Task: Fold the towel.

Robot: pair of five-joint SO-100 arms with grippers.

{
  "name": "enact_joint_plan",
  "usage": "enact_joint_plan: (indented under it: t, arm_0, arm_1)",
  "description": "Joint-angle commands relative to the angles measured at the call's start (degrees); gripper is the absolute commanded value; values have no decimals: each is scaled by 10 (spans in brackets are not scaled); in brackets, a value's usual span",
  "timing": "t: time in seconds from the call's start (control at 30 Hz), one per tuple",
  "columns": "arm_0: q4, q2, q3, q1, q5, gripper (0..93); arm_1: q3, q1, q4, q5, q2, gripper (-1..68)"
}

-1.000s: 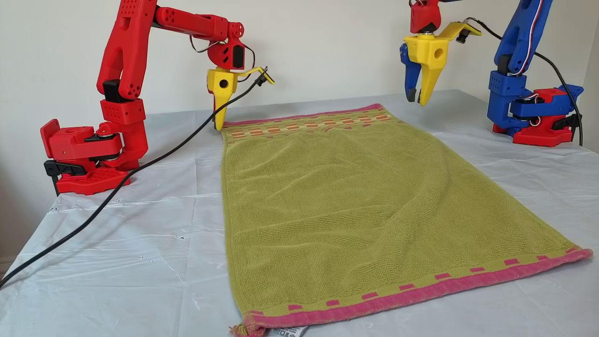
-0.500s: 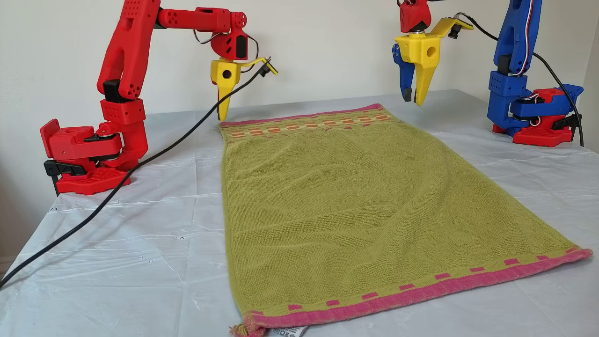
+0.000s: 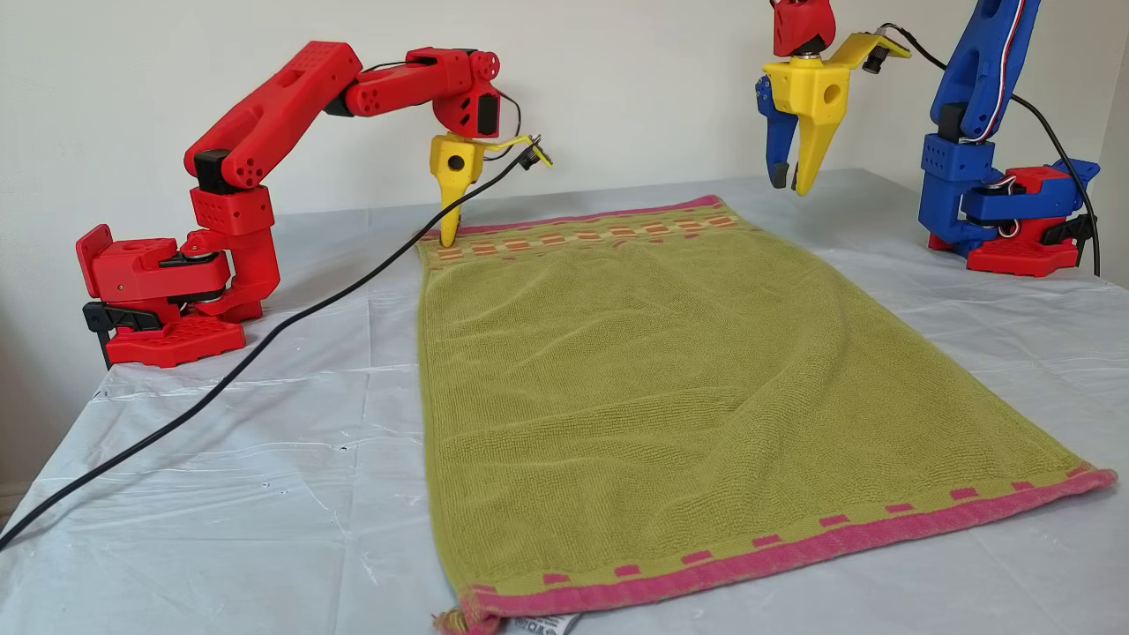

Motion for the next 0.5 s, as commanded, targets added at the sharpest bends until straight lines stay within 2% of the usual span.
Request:
enact_joint_plan:
  t: [0.0,0.07,0.1,0.13,0.2,0.23,0.37,0.43,0.47]
  arm_0:
    - [11,-38,-126,6,32,525]
    - [11,-23,-88,10,13,525]
    - [11,17,-16,11,-29,525]
    - [11,62,62,11,-69,540]
    - [11,133,171,12,-99,615]
    - [11,164,212,4,-111,623]
    - [11,207,261,-14,-89,655]
    - [10,204,254,-27,-69,801]
    - [10,201,256,-27,-80,829]
  arm_1:
    - [-6,-8,-4,2,29,221]
    - [-5,-10,-2,4,28,222]
    - [-3,-11,-2,5,31,222]
    - [0,-11,-4,5,33,222]
    - [3,-11,-8,5,36,222]
    - [3,-11,-10,5,37,222]
    - [3,-11,-27,6,27,220]
    - [-4,-13,-28,5,16,220]
    - [-11,-14,-27,5,10,220]
